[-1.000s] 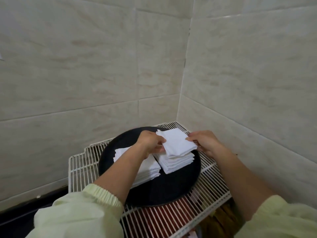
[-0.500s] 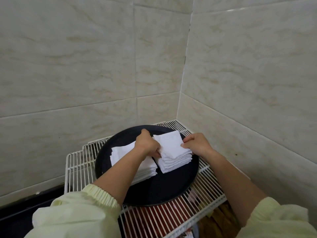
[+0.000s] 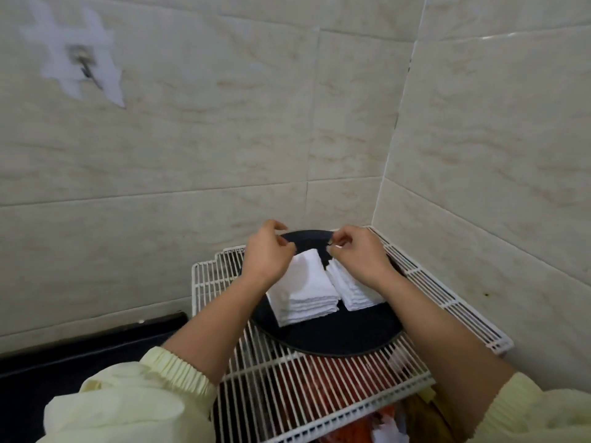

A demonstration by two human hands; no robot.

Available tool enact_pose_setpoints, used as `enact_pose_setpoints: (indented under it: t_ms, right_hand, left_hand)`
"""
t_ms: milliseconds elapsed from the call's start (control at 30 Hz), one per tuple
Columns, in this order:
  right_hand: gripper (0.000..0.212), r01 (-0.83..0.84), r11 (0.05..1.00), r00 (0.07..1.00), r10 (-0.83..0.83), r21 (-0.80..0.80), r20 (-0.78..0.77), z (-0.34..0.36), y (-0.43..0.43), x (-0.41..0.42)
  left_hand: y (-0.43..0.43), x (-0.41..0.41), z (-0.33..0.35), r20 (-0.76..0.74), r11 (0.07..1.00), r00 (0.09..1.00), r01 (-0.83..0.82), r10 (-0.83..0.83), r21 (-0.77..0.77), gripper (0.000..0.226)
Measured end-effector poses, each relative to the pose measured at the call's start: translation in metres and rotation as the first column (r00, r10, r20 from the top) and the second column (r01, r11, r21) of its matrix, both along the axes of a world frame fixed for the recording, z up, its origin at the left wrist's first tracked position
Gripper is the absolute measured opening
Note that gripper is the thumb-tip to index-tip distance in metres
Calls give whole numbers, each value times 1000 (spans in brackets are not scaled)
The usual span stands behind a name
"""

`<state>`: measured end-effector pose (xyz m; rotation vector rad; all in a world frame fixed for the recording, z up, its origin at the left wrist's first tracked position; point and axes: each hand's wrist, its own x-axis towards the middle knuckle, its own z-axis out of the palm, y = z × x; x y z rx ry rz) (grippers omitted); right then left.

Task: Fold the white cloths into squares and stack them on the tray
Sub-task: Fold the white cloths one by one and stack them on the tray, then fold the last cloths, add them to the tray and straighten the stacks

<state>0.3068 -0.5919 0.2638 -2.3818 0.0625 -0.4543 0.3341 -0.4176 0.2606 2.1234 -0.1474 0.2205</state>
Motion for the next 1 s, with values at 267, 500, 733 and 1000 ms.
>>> enact_pose_setpoints:
  t_ms: [267,500,733,1000]
  right_hand:
    - [20,-313,938,950,309,-151,-51,-7,173,-28]
    - [32,-530,810,847,496,-250,-192,-60,352,-100]
    - [40,-689,614,721,633,-385,-281,-101,505,-195]
    - [43,-839,352,502,796,-415,-339,-118,673,-303]
  left_hand:
    - [168,-70,-39,-3,952,953,-304,304,-29,20]
    - [345,-184,-97,-112,845,839,-518,532,129,21]
    - [485,-313,-131,-114,709,717,-630,688,317,23]
    - [615,-462,-135,-82,466,477,-786,875,407,26]
